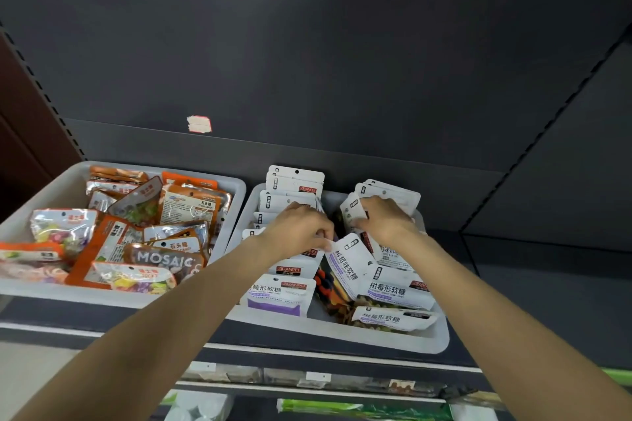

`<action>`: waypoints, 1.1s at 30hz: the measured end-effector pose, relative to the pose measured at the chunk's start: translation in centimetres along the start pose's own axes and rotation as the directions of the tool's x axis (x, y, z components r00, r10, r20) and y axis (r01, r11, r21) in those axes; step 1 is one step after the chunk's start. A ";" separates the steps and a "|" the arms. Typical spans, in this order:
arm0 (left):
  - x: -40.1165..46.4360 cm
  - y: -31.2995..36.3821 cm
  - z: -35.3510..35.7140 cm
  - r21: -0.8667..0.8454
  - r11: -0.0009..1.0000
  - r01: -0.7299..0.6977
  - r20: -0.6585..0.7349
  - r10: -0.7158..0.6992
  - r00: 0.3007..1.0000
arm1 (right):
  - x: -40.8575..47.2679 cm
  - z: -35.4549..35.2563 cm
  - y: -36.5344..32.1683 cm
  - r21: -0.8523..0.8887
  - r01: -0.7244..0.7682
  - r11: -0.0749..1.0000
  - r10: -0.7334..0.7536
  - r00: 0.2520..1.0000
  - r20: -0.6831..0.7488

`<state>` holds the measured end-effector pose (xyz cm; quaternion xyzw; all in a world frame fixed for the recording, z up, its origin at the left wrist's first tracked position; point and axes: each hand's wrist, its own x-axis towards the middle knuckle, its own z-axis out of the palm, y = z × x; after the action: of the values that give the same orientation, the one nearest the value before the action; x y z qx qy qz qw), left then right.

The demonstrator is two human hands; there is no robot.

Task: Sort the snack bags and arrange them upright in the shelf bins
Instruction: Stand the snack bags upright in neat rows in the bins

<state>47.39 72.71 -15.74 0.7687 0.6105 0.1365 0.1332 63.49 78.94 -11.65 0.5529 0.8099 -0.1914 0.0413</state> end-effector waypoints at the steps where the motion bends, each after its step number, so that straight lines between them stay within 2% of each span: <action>1: -0.1 -0.1 0.1 -0.001 1.000 -0.007 -0.013 0.007 1.000 | 0.2 0.6 0.0 0.024 0.011 1.000 -0.011 1.000 0.001; 6: -0.5 -0.1 0.4 -0.075 0.997 -0.017 -0.008 0.016 1.000 | 0.7 1.6 -0.2 0.179 0.064 0.982 -0.063 0.998 -0.010; 9: -0.1 0.8 0.8 -0.039 0.999 0.015 -0.022 -0.015 1.000 | 0.4 1.5 0.2 0.290 0.047 0.956 -0.053 0.999 0.011; 11: 0.1 1.2 0.9 -0.036 0.999 0.022 -0.021 -0.023 1.000 | 0.2 1.4 0.8 0.269 0.043 0.962 -0.044 0.999 -0.004; 14: 0.2 1.2 0.8 -0.129 0.989 0.069 0.024 -0.067 0.997 | -0.1 1.2 1.4 0.207 0.046 0.977 -0.043 0.999 -0.020; 17: 0.1 0.4 0.1 -0.143 0.984 0.107 0.006 -0.107 0.994 | -0.5 1.2 1.6 0.192 0.050 0.980 -0.048 0.999 -0.014; 24: -1.8 -1.3 -0.6 0.096 0.995 0.010 -0.074 -0.003 0.997 | -0.7 1.8 2.0 0.169 0.107 0.980 -0.094 0.992 -0.084; 27: -2.6 -1.3 -1.0 0.016 1.000 -0.013 -0.063 0.014 0.998 | 0.0 1.9 1.0 0.128 0.137 0.982 -0.126 0.988 -0.088; 31: -3.0 -1.2 -0.9 -0.028 0.999 0.045 -0.016 -0.045 0.999 | 1.0 2.7 -0.4 0.031 0.058 0.998 -0.055 0.996 -0.075; 33: -3.1 -1.2 -0.8 -0.116 0.989 0.096 -0.015 -0.098 0.995 | 1.3 3.1 -0.8 -0.039 0.044 0.998 -0.047 0.995 -0.084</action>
<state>45.33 69.94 -15.55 0.7276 0.6397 0.1728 0.1774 61.79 78.75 -14.63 0.5410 0.8268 -0.1536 0.0126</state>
